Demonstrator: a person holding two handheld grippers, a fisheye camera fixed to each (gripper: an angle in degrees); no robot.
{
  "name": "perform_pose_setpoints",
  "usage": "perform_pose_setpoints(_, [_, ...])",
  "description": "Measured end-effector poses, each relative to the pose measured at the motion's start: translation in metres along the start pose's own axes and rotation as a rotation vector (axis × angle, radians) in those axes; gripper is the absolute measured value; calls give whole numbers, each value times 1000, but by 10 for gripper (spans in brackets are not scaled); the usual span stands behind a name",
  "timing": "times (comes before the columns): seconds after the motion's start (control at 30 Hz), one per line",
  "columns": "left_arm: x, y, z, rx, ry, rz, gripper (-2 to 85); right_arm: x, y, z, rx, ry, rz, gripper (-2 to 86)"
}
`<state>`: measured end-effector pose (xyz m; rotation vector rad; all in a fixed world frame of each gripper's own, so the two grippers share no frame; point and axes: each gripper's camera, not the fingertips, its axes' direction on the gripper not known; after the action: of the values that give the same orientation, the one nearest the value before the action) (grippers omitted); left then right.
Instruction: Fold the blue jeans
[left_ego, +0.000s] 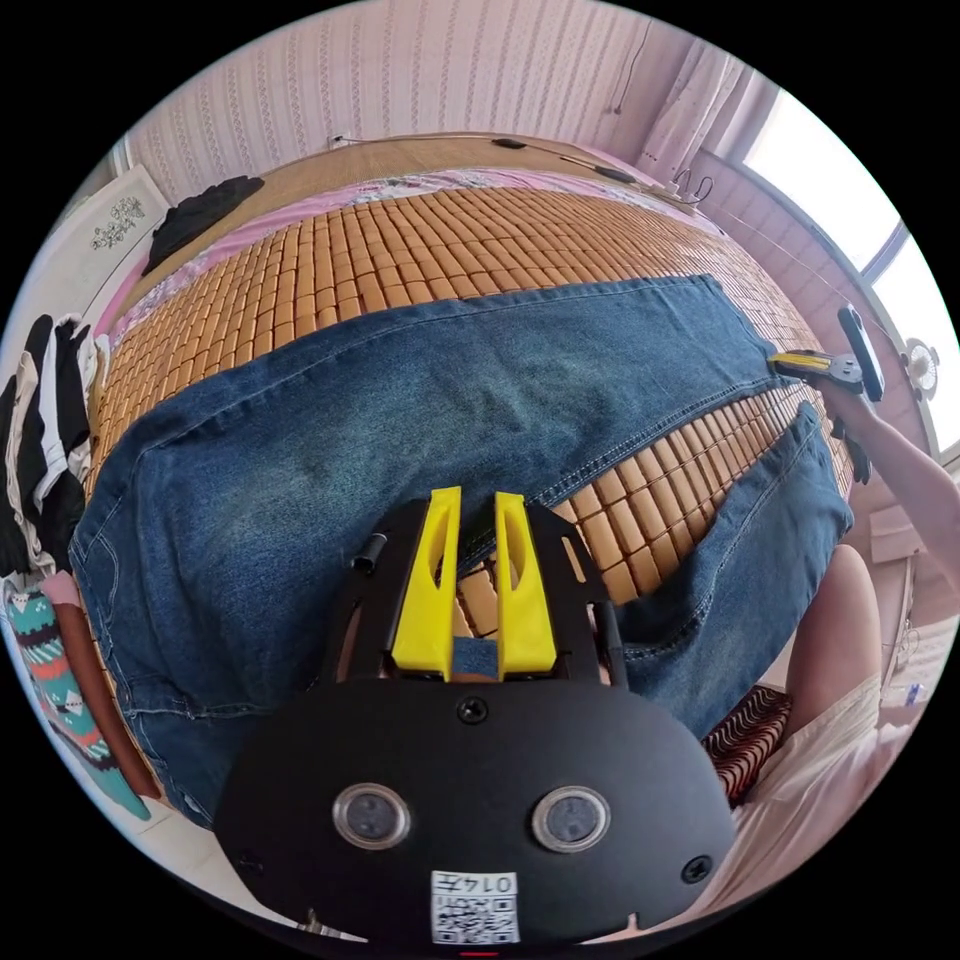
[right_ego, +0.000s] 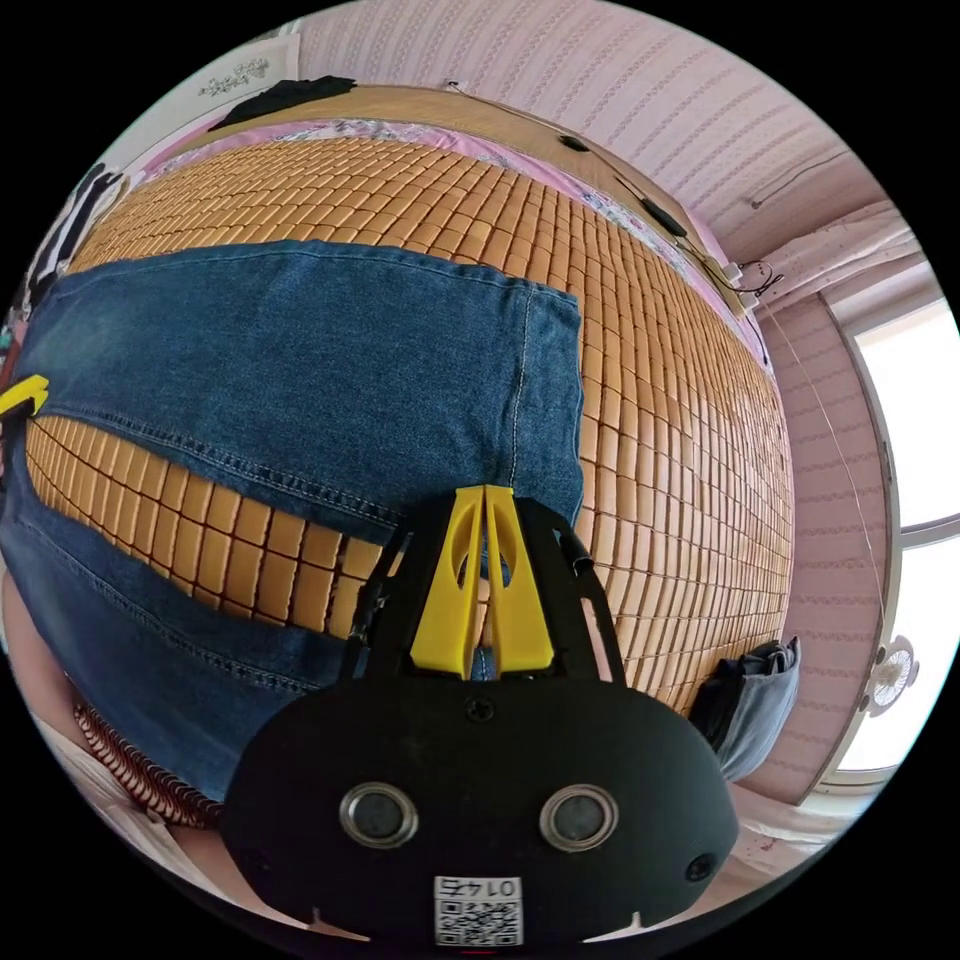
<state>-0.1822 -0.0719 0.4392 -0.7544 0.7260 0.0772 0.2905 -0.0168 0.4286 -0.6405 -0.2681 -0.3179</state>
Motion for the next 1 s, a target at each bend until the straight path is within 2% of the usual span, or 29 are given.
perform_pose_setpoints(0.17, [0,-1,-8,37,-13,-31,61,20,5,-4,-1,-37,122,-4])
perform_pose_setpoints(0.27, [4,0,-21,13,-17,-2,65,43,18,-16,3,-125,171,-4])
perform_pose_setpoints(0.37, [11,15,-54,67,23,46,78,77,59,-47,126,-237,276,-1])
perform_pose_setpoints(0.43, [15,31,-75,104,51,54,78,93,89,-61,160,-287,323,12])
perform_pose_setpoints(0.5, [16,50,-92,128,63,48,75,106,124,-64,127,-322,363,82])
perform_pose_setpoints(0.53, [15,62,-100,132,69,30,72,107,131,-63,118,-327,364,86])
perform_pose_setpoints(0.67, [11,95,-106,78,121,-45,66,103,158,-43,21,-270,313,65])
perform_pose_setpoints(0.7, [11,98,-105,64,130,-59,66,103,164,-45,69,-239,310,48])
perform_pose_setpoints(0.83, [19,111,-96,11,141,-136,65,107,167,-51,50,-146,284,13])
perform_pose_setpoints(0.9, [22,114,-100,52,101,-149,64,104,168,-54,35,-39,220,4])
perform_pose_setpoints(1.0, [18,114,-109,115,61,-189,62,121,173,-58,30,-27,254,0])
